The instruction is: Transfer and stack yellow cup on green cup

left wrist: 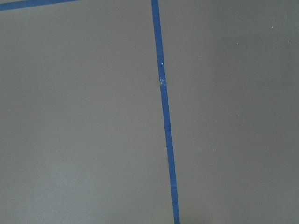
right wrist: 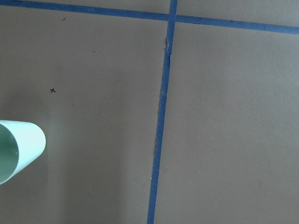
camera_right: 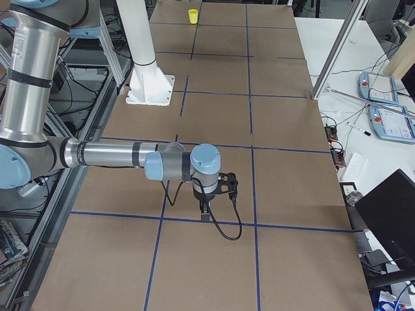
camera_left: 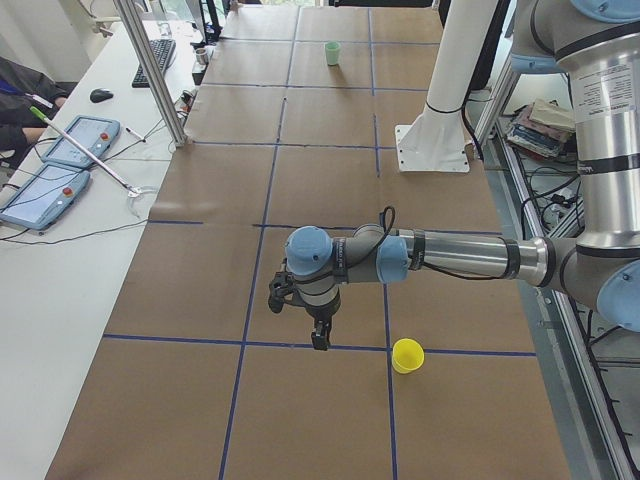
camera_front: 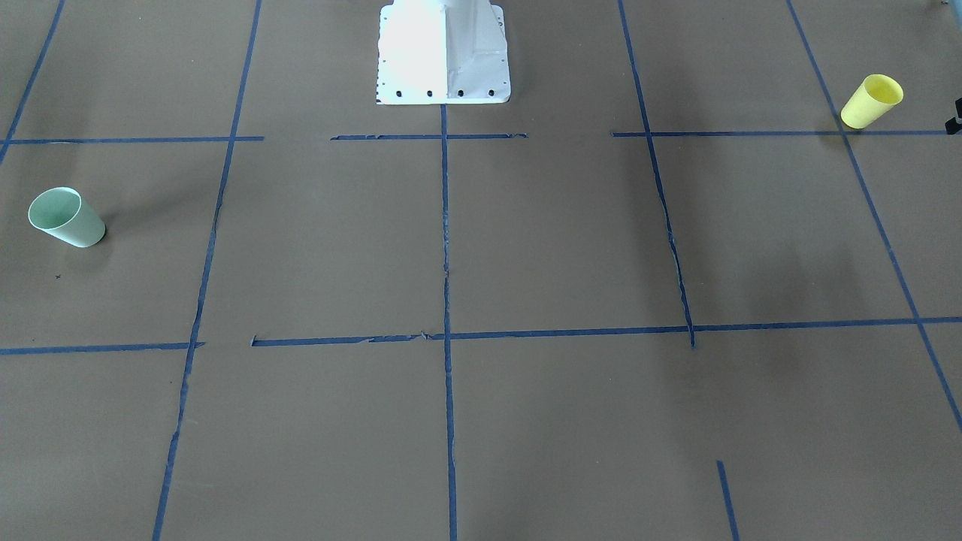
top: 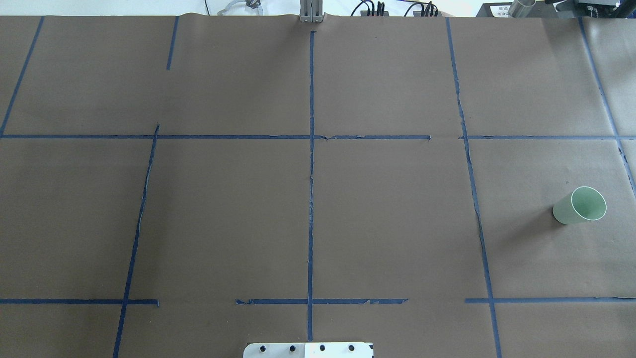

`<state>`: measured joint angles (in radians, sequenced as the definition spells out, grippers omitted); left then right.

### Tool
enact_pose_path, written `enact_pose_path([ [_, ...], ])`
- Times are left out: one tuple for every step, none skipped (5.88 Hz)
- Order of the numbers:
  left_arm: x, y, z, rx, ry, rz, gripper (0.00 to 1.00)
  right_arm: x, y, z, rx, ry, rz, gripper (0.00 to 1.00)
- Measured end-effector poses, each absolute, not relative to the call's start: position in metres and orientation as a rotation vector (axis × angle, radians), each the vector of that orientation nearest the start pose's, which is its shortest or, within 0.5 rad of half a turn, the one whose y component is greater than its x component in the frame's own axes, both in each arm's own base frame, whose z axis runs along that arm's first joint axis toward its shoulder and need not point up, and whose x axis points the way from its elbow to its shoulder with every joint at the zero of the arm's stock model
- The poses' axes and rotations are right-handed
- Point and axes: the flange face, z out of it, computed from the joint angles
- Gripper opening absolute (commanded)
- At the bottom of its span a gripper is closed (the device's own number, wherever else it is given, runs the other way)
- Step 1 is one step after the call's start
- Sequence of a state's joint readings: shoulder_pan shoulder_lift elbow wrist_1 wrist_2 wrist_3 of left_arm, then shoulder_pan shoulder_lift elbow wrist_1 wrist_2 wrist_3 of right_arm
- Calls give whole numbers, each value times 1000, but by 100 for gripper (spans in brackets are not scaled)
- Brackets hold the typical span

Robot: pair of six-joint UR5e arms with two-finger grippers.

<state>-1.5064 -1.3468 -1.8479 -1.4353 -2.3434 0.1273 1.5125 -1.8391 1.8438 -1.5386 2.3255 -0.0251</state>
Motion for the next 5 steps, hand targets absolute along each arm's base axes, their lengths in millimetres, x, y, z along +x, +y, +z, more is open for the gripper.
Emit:
enact_pose_path([
  [-38,-395,628,-42,775,157,100,43,-385,639,23,-755,-93,100],
  [-39,-394,618,-25,774,166,100,43,-386,638,25,-755,-94,100],
  [-38,-395,609,-7,774,171,100,43,-386,638,27,-755,-94,100],
  [-38,-404,590,38,771,186,100,43,-386,637,28,-755,-94,100],
  [-38,-426,557,120,767,216,100,43,-386,637,28,-755,-94,100],
])
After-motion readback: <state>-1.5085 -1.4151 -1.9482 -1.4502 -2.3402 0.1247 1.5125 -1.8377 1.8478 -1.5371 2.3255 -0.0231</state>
